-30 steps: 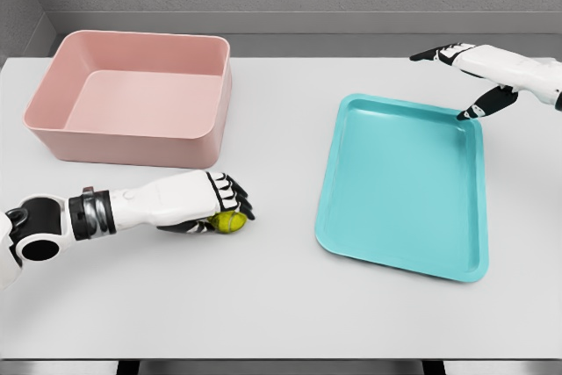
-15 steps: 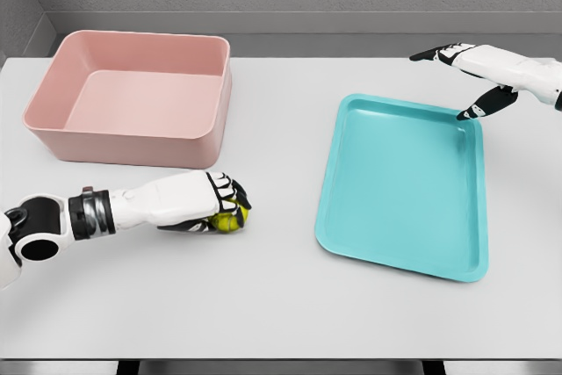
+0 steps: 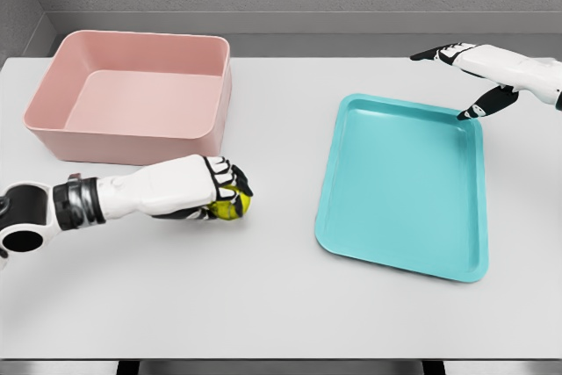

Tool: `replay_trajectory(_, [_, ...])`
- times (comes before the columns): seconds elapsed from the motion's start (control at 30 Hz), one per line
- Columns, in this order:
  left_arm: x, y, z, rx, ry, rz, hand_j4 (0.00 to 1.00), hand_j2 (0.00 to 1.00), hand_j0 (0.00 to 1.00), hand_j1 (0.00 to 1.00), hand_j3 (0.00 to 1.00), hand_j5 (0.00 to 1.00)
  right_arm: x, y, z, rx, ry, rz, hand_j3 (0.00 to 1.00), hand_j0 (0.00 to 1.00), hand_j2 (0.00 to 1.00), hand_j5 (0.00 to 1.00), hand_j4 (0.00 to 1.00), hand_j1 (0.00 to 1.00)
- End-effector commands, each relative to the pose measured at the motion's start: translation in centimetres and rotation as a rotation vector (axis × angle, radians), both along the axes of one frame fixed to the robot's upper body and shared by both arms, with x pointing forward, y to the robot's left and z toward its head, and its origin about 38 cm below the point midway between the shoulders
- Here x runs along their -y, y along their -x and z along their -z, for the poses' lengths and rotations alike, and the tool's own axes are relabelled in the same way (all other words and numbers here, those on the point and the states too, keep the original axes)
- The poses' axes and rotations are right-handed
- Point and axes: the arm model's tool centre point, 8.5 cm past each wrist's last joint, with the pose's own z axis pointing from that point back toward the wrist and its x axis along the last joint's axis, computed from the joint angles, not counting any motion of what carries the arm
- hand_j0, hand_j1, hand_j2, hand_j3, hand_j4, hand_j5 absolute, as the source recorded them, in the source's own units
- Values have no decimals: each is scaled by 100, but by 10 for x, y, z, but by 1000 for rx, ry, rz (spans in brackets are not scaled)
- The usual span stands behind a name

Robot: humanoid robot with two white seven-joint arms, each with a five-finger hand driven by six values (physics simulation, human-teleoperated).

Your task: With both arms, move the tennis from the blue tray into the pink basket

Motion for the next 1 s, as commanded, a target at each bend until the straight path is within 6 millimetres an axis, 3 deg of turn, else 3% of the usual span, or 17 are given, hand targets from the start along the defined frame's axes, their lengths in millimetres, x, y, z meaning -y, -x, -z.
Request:
replay_trajectory(0.0, [-6, 1, -12, 6, 22, -8, 48, 48, 48, 48, 48, 48, 1, 0, -1, 0, -7, 4, 100, 100, 100, 100, 100, 100])
replay_trajectory(0.43, [-25, -17, -58, 68, 46, -48, 47, 47, 47, 47, 47, 47, 3, -1, -4, 9, -13, 9, 100, 100, 100, 100, 100, 100])
replay_trajectory(0.73, [-30, -27, -74, 89, 62, -65, 47, 47, 47, 47, 47, 47, 4, 0, -5, 12, -16, 12, 100, 100, 100, 100, 100, 100])
replay_trajectory(0.97, [-42, -45, -82, 106, 59, -119, 47, 47, 47, 47, 47, 47, 4, 0, -5, 12, -15, 13, 100, 100, 100, 100, 100, 100])
